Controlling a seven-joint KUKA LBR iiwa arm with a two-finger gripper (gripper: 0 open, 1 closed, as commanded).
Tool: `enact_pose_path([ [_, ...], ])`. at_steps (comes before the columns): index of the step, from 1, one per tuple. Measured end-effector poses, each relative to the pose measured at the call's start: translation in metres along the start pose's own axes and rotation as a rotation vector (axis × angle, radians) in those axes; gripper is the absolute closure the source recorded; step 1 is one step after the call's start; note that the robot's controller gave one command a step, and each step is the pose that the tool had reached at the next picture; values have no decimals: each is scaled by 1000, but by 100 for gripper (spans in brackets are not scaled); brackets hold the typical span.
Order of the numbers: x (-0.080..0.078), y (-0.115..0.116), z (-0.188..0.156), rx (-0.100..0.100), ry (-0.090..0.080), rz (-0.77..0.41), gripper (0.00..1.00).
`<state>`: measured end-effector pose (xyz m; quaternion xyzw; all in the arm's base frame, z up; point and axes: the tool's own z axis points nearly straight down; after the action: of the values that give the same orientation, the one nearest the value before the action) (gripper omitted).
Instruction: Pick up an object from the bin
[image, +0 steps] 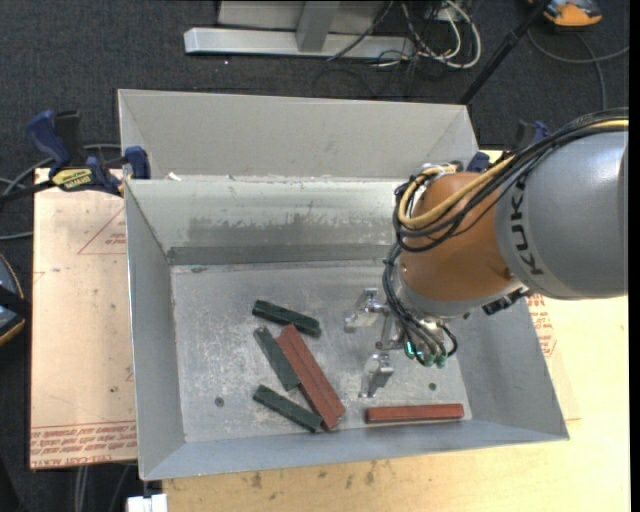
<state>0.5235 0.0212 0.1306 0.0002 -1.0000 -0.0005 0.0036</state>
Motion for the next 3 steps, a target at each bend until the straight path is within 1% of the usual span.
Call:
enact_pose_path([
  [1, -2, 0, -4, 0, -7, 1, 0],
  [2, 37, -46, 49, -2, -9, -214, 100],
  [3, 31, -47, 50, 1, -41, -212, 0],
])
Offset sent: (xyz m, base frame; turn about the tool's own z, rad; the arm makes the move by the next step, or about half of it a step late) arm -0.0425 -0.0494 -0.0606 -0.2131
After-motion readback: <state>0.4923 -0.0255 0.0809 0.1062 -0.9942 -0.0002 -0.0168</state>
